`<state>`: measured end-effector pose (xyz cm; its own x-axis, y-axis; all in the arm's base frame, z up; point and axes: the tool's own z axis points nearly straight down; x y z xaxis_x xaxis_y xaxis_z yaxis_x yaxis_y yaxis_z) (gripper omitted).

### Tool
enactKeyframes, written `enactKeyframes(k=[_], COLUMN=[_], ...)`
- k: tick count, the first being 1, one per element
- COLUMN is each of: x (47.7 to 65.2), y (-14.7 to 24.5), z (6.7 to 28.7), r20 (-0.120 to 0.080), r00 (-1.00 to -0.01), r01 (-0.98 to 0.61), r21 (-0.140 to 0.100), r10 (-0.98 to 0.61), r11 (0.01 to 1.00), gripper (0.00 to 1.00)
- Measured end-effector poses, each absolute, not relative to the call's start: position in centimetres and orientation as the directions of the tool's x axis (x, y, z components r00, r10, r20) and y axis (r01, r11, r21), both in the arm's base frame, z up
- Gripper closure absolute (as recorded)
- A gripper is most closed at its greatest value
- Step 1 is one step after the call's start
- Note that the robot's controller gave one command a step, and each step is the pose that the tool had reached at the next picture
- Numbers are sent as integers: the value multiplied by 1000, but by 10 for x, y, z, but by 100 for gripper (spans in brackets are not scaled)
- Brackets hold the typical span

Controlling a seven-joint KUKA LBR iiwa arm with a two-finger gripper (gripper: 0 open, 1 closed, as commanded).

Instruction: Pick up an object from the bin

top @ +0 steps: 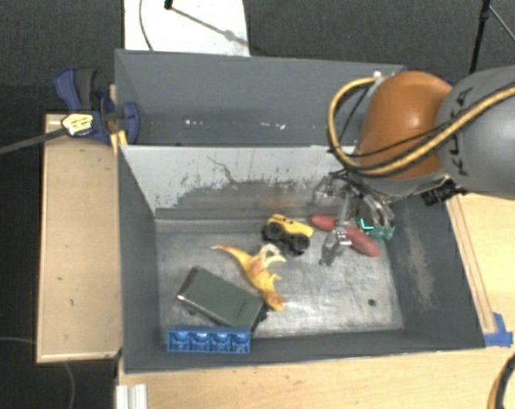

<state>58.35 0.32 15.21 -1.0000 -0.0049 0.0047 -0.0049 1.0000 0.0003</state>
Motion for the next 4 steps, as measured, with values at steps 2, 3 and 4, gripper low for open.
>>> enactKeyframes(k=[2, 3, 4], x=[587, 568, 578], y=[4, -2, 10], z=[152, 117, 101], r20=[-9, 5, -18], r00=[-1000, -998, -996], r01=[5, -60, -86], r21=[0, 1, 0], r10=[5, -60, -86], r11=[1000, 998, 996], gripper=[0, 0, 0])
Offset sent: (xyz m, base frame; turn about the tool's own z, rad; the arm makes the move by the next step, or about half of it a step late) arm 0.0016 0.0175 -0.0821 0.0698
